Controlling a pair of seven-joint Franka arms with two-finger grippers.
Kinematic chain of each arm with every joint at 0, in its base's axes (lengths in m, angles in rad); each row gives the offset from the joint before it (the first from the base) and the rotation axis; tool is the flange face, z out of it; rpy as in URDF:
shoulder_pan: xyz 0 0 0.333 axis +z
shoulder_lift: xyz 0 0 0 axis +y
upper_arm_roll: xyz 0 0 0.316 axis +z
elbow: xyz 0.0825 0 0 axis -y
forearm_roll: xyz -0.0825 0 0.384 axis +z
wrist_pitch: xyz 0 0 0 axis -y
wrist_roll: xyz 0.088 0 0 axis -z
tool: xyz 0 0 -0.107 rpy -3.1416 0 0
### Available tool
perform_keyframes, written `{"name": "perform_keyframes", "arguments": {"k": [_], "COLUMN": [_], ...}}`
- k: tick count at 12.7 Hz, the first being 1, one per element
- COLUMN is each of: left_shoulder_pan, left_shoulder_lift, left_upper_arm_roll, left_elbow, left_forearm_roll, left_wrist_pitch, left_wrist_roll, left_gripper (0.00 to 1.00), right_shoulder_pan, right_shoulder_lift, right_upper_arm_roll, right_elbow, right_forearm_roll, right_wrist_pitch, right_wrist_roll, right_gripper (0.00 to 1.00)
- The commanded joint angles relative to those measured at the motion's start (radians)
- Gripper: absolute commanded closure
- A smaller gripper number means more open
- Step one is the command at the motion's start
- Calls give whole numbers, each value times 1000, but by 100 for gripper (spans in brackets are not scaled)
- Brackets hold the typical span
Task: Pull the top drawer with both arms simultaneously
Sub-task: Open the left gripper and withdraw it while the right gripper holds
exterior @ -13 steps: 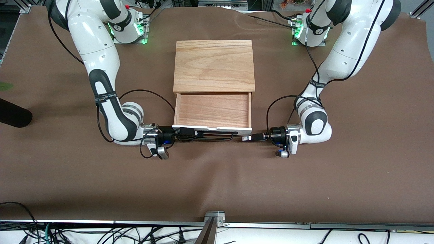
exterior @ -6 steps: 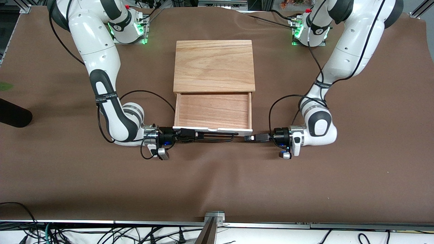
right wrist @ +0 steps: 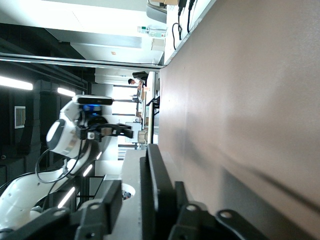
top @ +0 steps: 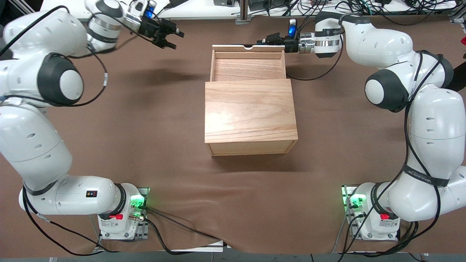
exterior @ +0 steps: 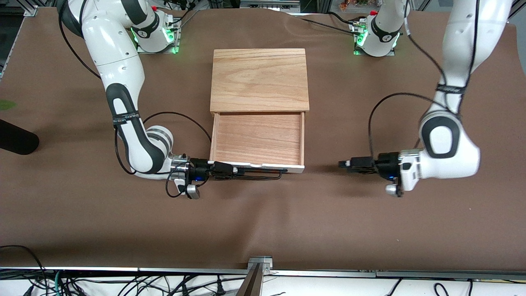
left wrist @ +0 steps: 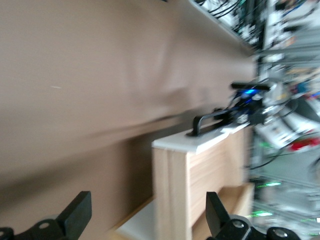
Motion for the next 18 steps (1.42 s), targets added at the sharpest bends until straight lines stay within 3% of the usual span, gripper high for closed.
{"name": "perform_keyframes", "arguments": {"k": [1,4,7,10,13,18], "left_shoulder_pan": [15,17,9,0,-3,-4], "left_shoulder_lift": [-148,-255,-332,-412,-476,-505], "left_upper_arm_roll": [30,65,66,66,67,66], "left_elbow": [-136,-242,-242,-230,-222,-104], "left_forearm_roll": [155,299,450,609,703,796], "left_wrist_pitch": [34,25,23,-9,-66,-263], "left_wrist_roll": [10,12,-3,-100,-149,-325], "left_gripper": [0,0,0,0,0,0], "right_shoulder_pan": [4,16,19,18,9,9], "right_shoulder_lift": [10,7,-2,-74,-175,-319], "right_upper_arm_roll": [1,1,0,-52,-114,-230], "right_elbow": [32,29,28,29,36,36], "right_forearm_roll": [4,-15,-41,-258,-540,-901], "right_wrist_pitch": [21,67,101,136,117,5], "right_wrist_roll": [16,16,16,150,356,530], "right_gripper": [0,0,0,0,0,0]}}
